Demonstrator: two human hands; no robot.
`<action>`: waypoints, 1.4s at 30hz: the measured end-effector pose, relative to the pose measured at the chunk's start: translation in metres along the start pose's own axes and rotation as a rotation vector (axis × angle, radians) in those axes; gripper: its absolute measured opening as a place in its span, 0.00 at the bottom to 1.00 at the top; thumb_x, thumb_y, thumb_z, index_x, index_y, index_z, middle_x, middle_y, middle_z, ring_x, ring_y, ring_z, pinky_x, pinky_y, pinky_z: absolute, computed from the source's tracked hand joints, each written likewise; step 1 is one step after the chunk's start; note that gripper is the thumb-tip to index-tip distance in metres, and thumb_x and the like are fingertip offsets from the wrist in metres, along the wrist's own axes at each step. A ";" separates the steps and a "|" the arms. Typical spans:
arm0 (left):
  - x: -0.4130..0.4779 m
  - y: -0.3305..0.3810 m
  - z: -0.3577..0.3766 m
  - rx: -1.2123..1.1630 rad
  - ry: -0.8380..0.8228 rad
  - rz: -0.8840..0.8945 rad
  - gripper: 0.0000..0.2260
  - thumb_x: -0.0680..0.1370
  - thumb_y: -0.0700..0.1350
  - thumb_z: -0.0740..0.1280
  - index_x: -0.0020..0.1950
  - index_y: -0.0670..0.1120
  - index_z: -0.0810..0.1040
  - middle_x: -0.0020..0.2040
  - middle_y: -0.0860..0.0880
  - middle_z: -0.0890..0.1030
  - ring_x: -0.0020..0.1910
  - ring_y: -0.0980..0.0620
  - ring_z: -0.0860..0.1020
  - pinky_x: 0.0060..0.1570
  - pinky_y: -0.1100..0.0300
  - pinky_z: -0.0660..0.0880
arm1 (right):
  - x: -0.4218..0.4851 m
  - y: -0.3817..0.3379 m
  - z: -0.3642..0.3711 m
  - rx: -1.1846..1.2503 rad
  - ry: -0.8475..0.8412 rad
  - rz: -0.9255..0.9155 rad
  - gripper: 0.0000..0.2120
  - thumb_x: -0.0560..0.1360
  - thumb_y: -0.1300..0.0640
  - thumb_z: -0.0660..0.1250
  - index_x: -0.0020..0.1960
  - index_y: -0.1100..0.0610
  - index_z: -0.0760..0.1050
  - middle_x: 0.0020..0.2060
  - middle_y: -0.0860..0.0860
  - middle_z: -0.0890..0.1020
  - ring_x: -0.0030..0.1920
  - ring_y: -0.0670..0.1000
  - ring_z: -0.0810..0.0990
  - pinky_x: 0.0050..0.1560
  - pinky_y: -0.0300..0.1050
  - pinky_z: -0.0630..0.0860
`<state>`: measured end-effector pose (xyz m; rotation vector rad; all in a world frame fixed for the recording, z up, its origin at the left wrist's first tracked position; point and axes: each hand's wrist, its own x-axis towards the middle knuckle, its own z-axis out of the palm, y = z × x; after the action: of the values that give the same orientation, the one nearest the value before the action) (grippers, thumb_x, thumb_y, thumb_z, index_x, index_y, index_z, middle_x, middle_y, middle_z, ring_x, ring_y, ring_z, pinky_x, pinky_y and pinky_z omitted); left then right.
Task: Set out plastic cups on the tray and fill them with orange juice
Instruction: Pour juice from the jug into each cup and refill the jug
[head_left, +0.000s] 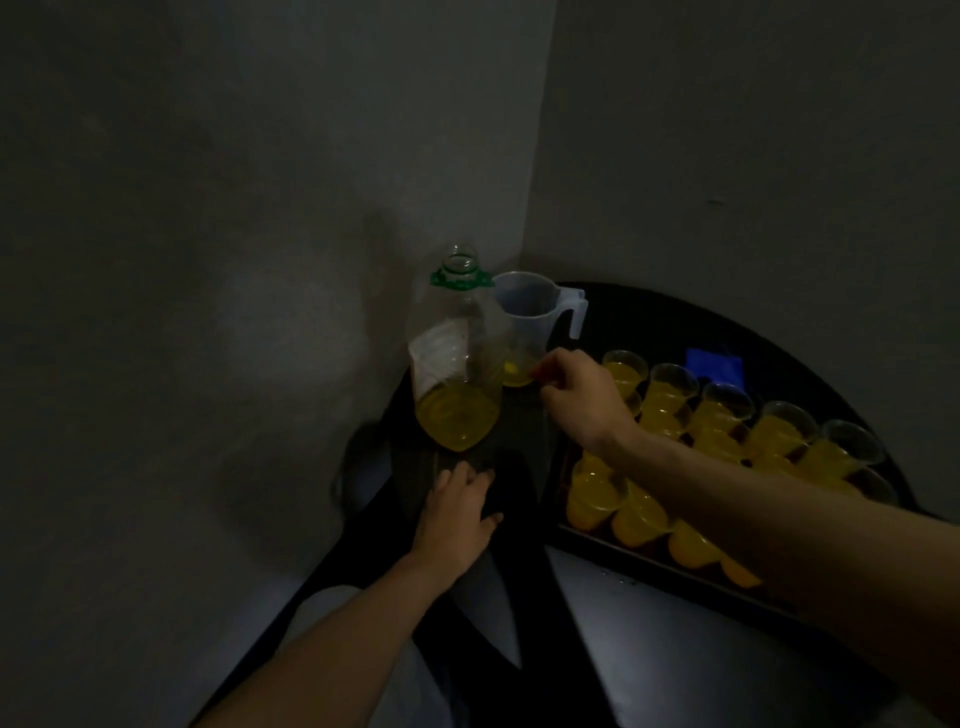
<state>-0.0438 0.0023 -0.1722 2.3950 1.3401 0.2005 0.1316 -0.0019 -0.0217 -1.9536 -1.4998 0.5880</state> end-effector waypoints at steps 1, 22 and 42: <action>0.001 -0.001 0.003 -0.016 0.006 -0.004 0.23 0.80 0.48 0.68 0.75 0.49 0.71 0.67 0.47 0.70 0.65 0.46 0.68 0.66 0.55 0.69 | 0.001 0.001 0.000 0.000 -0.003 0.008 0.12 0.79 0.65 0.64 0.59 0.55 0.76 0.57 0.52 0.74 0.57 0.51 0.77 0.60 0.50 0.78; 0.023 0.083 -0.095 -0.776 0.561 0.030 0.11 0.79 0.45 0.72 0.58 0.45 0.75 0.53 0.56 0.70 0.46 0.62 0.76 0.48 0.68 0.76 | 0.017 -0.028 -0.023 0.281 -0.162 0.176 0.17 0.83 0.45 0.59 0.54 0.58 0.79 0.40 0.55 0.81 0.39 0.51 0.80 0.37 0.42 0.74; 0.050 0.033 -0.174 -0.515 0.835 -0.228 0.30 0.70 0.57 0.77 0.67 0.45 0.73 0.63 0.49 0.72 0.63 0.49 0.70 0.63 0.59 0.67 | 0.093 -0.115 -0.040 0.048 0.061 -0.264 0.20 0.77 0.55 0.71 0.67 0.62 0.77 0.61 0.57 0.81 0.62 0.55 0.80 0.66 0.53 0.75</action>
<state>-0.0449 0.0746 -0.0030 1.7340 1.6010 1.4020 0.1022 0.1015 0.0876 -1.6856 -1.6539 0.4412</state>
